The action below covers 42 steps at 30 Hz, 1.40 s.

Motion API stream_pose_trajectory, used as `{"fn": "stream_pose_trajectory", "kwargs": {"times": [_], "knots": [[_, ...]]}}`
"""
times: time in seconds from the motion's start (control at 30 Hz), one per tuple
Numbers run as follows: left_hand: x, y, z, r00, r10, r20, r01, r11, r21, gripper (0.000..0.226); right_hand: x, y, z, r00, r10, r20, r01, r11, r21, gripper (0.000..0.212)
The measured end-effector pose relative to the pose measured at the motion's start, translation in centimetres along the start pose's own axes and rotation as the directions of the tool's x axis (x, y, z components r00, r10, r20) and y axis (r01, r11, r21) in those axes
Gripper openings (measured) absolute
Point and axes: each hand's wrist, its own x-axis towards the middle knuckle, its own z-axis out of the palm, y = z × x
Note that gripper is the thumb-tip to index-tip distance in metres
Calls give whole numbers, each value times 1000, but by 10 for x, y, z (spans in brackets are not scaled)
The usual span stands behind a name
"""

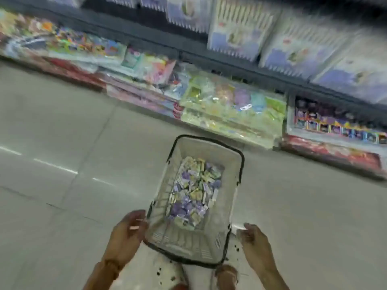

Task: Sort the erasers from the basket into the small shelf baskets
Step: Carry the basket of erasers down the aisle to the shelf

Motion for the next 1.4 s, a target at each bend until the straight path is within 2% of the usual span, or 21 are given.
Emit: {"fn": "stream_pose_trajectory", "kwargs": {"times": [0.07, 0.13, 0.17, 0.23, 0.33, 0.4, 0.5, 0.7, 0.9, 1.1, 1.27, 1.4], "knots": [[46, -27, 22, 997, 63, -54, -61, 997, 40, 30, 36, 14, 22, 996, 41, -75, -28, 985, 168, 47], [90, -41, 40, 991, 104, -85, -97, 992, 80, 46, 73, 17, 40, 995, 45, -88, -23, 971, 238, 56], [108, -52, 51, 986, 130, -104, -121, 989, 85, 53, 88, 24, 49, 995, 36, -96, -10, 966, 259, 56], [134, -69, 70, 985, 134, -106, -127, 989, 72, 58, 113, 34, 66, 995, 26, -98, 6, 950, 311, 45], [164, -78, 89, 985, 144, -96, -132, 984, 118, 39, 141, 39, 80, 976, 10, -219, 72, 930, 361, 25], [170, -79, 97, 970, 179, -162, -150, 973, 175, 28, 150, 40, 83, 962, 8, -273, 93, 929, 357, 18], [168, -73, 97, 959, 160, -234, -124, 979, 160, 24, 154, 35, 81, 966, 2, -259, 96, 927, 363, 21], [123, -57, 74, 962, -2, -274, 18, 998, 55, 21, 136, -7, 45, 977, -96, -188, 151, 940, 306, 12], [21, -30, 14, 921, -130, -368, 101, 990, -96, 17, 57, -87, 0, 965, -253, -69, 262, 946, 190, 21], [-74, 19, -85, 809, -234, -540, 100, 959, -266, 18, -36, -212, -23, 915, -392, 98, 382, 918, 107, 16], [-116, 41, -185, 693, -334, -638, 77, 915, -396, 18, -113, -339, 6, 828, -522, 202, 524, 850, 51, 17], [-118, 43, -285, 631, -411, -658, 53, 869, -492, 19, -175, -439, 67, 786, -570, 240, 585, 811, 10, 17]]}}
